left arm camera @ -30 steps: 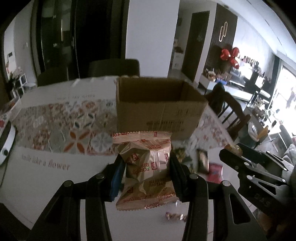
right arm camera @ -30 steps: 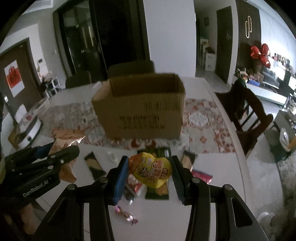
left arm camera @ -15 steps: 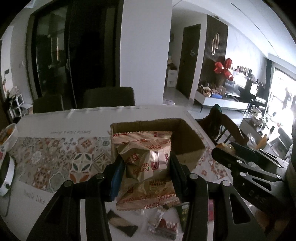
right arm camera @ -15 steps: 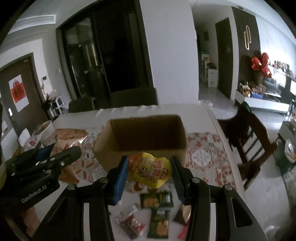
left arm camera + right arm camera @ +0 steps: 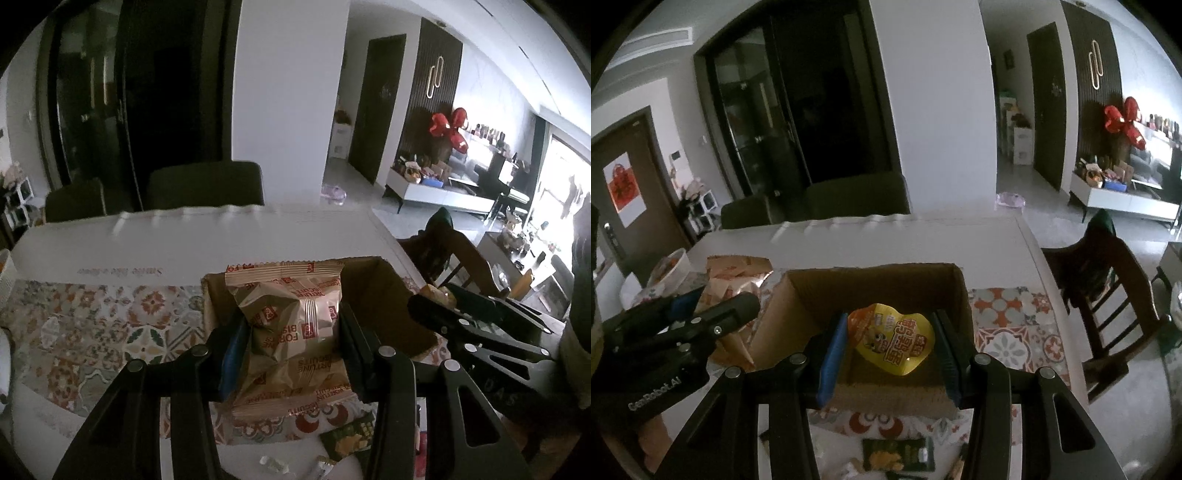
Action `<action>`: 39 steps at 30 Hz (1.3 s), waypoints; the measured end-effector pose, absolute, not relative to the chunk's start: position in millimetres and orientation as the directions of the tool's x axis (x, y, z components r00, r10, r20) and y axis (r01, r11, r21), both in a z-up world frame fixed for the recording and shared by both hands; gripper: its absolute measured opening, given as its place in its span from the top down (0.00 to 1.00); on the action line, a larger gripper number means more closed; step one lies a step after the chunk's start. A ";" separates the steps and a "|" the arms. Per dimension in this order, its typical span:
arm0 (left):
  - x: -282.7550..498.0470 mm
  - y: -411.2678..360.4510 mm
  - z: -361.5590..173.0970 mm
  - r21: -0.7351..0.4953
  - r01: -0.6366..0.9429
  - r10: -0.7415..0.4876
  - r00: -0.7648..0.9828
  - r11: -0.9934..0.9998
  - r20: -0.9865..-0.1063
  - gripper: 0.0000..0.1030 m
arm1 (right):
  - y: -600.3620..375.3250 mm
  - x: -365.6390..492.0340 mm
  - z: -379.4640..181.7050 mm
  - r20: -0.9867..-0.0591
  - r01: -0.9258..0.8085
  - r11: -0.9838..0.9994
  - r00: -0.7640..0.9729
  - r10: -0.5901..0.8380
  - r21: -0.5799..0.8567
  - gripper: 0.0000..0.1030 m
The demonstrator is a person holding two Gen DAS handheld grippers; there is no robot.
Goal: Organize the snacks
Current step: 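Carry both snacks over the cardboard box and open both tools to drop them, then move both tools back toward the remaining snacks on the table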
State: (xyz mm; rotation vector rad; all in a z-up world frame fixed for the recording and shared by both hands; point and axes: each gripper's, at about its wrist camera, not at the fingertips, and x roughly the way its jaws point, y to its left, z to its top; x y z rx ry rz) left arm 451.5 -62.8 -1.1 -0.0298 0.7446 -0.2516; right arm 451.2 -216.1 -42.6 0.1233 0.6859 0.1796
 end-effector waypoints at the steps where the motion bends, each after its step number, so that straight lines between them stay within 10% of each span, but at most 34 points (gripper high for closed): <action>1: 457.7 -63.3 -4.5 -0.120 0.216 -0.239 0.697 0.969 -0.676 0.55 | -215.7 457.6 -43.9 -0.624 -0.125 0.977 0.754 0.206 0.172 0.55; 9: 489.6 -67.4 -26.9 -0.131 0.221 -0.245 0.640 0.966 -0.729 0.54 | -218.7 489.6 -57.3 -0.664 -0.118 0.980 0.722 0.195 0.159 0.55; 13: 493.5 -66.7 -30.5 -0.122 0.206 -0.228 0.640 0.971 -0.733 0.29 | -219.9 498.5 -64.4 -0.686 -0.115 0.980 0.700 0.198 0.165 0.49; 16: 490.9 -64.9 -28.3 -0.101 0.202 -0.211 0.655 0.974 -0.725 0.26 | -222.6 500.0 -66.4 -0.691 -0.093 0.984 0.701 0.175 0.154 0.32; 23: 470.3 -59.3 -11.9 -0.041 0.184 -0.160 0.699 0.982 -0.697 0.17 | -228.8 484.5 -58.2 -0.680 -0.029 0.989 0.723 0.122 0.147 0.32; 39: 393.3 -44.0 9.1 -0.058 0.198 -0.184 0.711 0.978 -0.679 0.17 | -225.1 409.7 -30.9 -0.622 0.008 0.996 0.782 0.048 0.086 0.32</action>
